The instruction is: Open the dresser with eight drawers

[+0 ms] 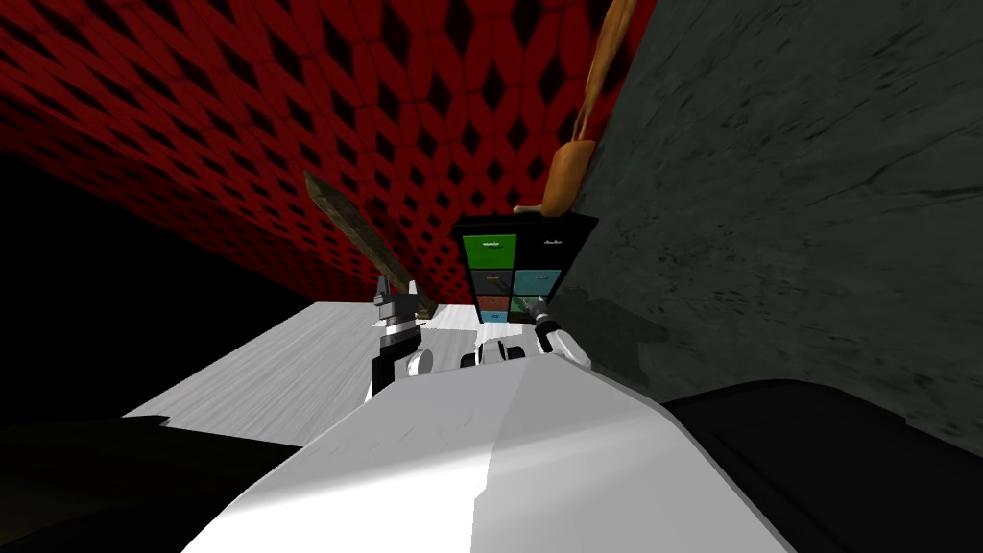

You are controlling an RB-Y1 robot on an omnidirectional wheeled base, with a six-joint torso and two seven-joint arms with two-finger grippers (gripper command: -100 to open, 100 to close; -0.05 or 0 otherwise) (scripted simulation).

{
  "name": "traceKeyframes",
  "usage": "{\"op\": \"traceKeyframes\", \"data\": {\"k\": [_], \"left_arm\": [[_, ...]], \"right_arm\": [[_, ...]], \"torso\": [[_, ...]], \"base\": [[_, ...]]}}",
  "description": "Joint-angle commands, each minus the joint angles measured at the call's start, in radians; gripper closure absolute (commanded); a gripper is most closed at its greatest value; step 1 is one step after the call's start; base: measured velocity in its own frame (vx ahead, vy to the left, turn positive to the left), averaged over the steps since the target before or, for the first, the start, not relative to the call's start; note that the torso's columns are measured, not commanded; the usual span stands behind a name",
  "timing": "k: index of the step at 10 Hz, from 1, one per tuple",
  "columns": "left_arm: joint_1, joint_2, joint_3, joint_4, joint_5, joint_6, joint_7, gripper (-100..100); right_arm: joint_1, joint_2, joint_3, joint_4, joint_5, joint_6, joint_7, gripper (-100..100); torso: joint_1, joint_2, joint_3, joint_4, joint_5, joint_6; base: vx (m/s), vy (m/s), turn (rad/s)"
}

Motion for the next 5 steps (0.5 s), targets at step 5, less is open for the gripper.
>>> {"op": "traceKeyframes", "data": {"k": [5], "left_arm": [[0.000,0.000,0.000,0.000,0.000,0.000,0.000,0]], "right_arm": [[-0.021,-0.004,0.021,0.072,0.215,0.116,0.036,-100]], "torso": [[0.001,-0.002,-0.002,-0.001,0.000,0.000]], "base": [[0.059,0.034,0.033]]}}
